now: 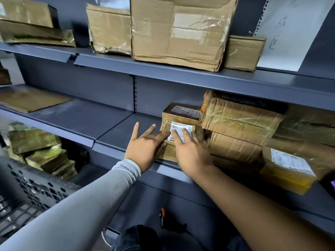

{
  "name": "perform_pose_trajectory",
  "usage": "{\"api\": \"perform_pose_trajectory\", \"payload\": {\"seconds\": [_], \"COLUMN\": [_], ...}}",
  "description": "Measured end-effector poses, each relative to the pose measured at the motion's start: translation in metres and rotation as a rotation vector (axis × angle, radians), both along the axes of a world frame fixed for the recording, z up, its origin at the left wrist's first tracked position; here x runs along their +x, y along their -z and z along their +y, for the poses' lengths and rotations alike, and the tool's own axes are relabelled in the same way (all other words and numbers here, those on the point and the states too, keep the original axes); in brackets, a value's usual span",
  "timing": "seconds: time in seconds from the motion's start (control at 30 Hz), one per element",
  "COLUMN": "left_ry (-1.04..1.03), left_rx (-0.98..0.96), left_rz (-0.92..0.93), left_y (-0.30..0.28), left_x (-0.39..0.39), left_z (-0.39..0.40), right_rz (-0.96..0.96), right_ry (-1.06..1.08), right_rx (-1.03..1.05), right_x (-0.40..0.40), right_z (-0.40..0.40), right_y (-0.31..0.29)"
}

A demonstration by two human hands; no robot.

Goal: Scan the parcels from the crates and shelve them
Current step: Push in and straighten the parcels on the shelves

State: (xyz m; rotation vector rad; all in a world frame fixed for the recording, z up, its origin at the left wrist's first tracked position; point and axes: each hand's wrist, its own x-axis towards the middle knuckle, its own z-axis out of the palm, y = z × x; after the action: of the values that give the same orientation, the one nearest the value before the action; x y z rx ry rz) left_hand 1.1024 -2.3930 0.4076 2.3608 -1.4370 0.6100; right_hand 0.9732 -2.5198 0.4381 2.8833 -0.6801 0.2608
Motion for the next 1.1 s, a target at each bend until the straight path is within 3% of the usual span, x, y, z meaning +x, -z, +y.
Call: {"api": "perform_pose_trajectory", "payload": {"seconds": [0.2,0.57,0.87,1.1], "left_ry": [-0.021,-0.053,0.08,0.161], "left_rx": [-0.048,-0.253,-0.452,-0.548], "left_rz": [-0.028,-0.119,-0.145,-0.101], "left_y": [-0.016,-0.084,-0.154,-0.197], "left_x": [-0.014,-0.066,-0.109,-0.143], "left_z": [0.055,0.137,0.122,0.066], "right_rz": [-0.062,-0.095,-0.172,-0.286], "right_ry": [-0.174,-0.227,-0.135,-0.03], "right_rx": [0.162,0.002,-0.256,-0.313], "right_x": [-0.009,-0.076,-0.156,-0.19], "right_z": [0.031,0.112,0.129,0.104], "right_y": [-0.006,-0.098,-0.187,-0.23]}}
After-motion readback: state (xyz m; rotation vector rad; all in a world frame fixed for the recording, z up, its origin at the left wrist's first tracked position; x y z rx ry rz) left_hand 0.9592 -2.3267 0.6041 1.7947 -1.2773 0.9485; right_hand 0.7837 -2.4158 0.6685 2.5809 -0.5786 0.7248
